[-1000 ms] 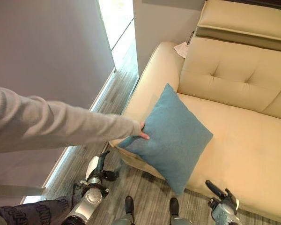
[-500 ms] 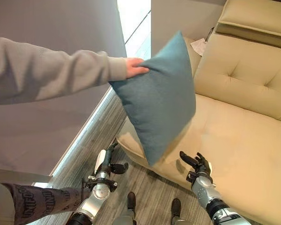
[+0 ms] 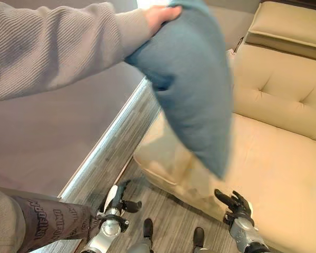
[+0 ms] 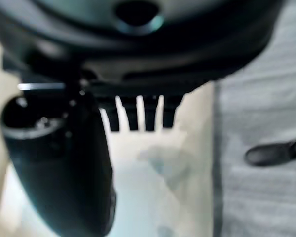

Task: Pick up all the scattered cushions and arrange them neatly on the sofa.

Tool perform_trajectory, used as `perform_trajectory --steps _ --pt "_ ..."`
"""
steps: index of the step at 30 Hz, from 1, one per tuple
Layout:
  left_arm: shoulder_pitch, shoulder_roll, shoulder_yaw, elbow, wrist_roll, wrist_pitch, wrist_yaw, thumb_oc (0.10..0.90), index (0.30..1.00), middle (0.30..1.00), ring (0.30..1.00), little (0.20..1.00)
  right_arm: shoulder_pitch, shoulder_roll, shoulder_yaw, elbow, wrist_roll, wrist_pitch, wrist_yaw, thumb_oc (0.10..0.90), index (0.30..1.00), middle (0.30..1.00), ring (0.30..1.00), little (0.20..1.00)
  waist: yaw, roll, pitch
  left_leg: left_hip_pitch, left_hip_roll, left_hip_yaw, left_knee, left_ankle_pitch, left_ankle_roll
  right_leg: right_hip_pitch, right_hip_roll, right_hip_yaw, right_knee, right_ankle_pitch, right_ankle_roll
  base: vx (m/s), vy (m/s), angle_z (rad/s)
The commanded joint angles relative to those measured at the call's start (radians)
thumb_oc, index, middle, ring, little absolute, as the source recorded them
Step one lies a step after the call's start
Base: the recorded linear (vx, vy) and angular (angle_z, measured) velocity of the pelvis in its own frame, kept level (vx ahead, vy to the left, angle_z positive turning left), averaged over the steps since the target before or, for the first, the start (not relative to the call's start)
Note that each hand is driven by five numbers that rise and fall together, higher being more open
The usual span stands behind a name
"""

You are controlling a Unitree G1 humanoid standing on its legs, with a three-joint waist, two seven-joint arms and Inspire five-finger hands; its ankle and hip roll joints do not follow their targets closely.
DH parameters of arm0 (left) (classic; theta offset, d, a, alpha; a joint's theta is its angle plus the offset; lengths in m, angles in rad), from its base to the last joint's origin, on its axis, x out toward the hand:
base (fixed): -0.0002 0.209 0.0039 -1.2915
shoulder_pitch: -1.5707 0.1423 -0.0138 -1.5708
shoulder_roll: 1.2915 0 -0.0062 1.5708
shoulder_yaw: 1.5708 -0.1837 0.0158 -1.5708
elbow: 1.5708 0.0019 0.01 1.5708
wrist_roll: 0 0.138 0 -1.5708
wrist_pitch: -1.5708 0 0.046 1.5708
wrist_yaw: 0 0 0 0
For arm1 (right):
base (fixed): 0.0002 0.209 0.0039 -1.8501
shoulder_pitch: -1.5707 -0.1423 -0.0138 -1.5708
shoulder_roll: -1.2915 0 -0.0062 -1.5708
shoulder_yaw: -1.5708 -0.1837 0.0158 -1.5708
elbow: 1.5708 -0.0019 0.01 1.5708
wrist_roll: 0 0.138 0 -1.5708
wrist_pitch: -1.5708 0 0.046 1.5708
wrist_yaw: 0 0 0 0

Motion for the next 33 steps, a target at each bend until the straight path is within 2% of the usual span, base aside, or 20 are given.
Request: perform_trajectory --steps 1,12,20,26,30,32,33 --pt "-0.065 0.001 0.035 0.034 -0.016 -0.036 0.02 0.8 0.9 0.9 0.9 0.9 -0.018 -0.022 -0.027 0.032 0.037 -0.045 -0.007 0.8 0.9 0.9 0.9 0.9 -0.012 -0.044 -0.021 0.036 -0.044 -0.023 0.003 -0.133 0.006 0.073 -0.013 0.021 0.014 -0.126 0.032 -0.03 -0.021 -0.07" --pt "-0.068 -0.044 0.019 0.162 -0.008 -0.019 0.027 0.8 0.9 0.9 0.9 0.9 0.048 0.017 -0.045 0.09 0.071 -0.046 0.004 0.8 0.9 0.9 0.9 0.9 -0.039 -0.041 -0.049 0.063 -0.041 0.003 0.003 -0.141 0.008 0.082 -0.014 0.036 0.023 -0.125 0.031 -0.01 -0.008 -0.03" --pt "-0.071 -0.074 0.005 0.219 -0.007 -0.003 0.017 0.8 0.9 0.9 0.9 0.9 0.097 0.008 -0.137 0.143 0.157 -0.052 -0.001 0.8 0.9 0.9 0.9 0.9 -0.074 -0.046 -0.07 0.077 -0.042 0.025 0.003 -0.149 0.013 0.077 -0.02 0.057 0.048 -0.126 0.039 -0.04 0.034 -0.12" --pt "-0.088 -0.094 -0.002 0.271 -0.002 0.007 0.015 0.8 0.9 0.9 0.9 0.9 0.089 -0.015 -0.171 0.142 0.189 -0.06 -0.013 0.8 0.9 0.9 0.9 0.9 -0.091 -0.055 -0.073 0.092 -0.045 0.039 0.003 -0.161 0.022 0.071 -0.026 0.075 0.061 -0.124 0.044 0.01 0.052 -0.11" --pt "-0.083 -0.09 -0.001 0.267 -0.001 0.007 0.016 0.8 0.9 0.9 0.9 0.9 0.107 -0.044 -0.214 0.063 0.218 -0.091 -0.031 0.8 0.9 0.9 0.9 0.9 -0.096 -0.066 -0.069 0.098 -0.047 0.052 0.003 -0.166 0.03 0.062 -0.031 0.09 0.066 -0.119 0.049 0.03 0.067 -0.06" --pt "-0.078 -0.091 0.0 0.267 -0.01 0.007 0.008 0.8 0.9 0.9 0.9 0.9 0.108 -0.068 -0.241 0.058 0.218 -0.096 -0.046 0.8 0.9 0.9 0.9 0.9 -0.095 -0.073 -0.06 0.094 -0.049 0.056 0.003 -0.165 0.037 0.052 -0.036 0.097 0.075 -0.119 0.05 0.0 0.065 -0.11" --pt "-0.079 -0.085 -0.006 0.263 -0.005 0.007 0.002 0.8 0.9 0.9 0.9 0.9 0.104 -0.082 -0.25 0.071 0.213 -0.09 -0.052 0.8 0.9 0.9 0.9 0.9 -0.094 -0.085 -0.036 0.07 -0.049 0.061 0.027 -0.164 0.043 0.036 -0.042 0.1 0.092 -0.119 0.051 -0.03 0.034 -0.13"
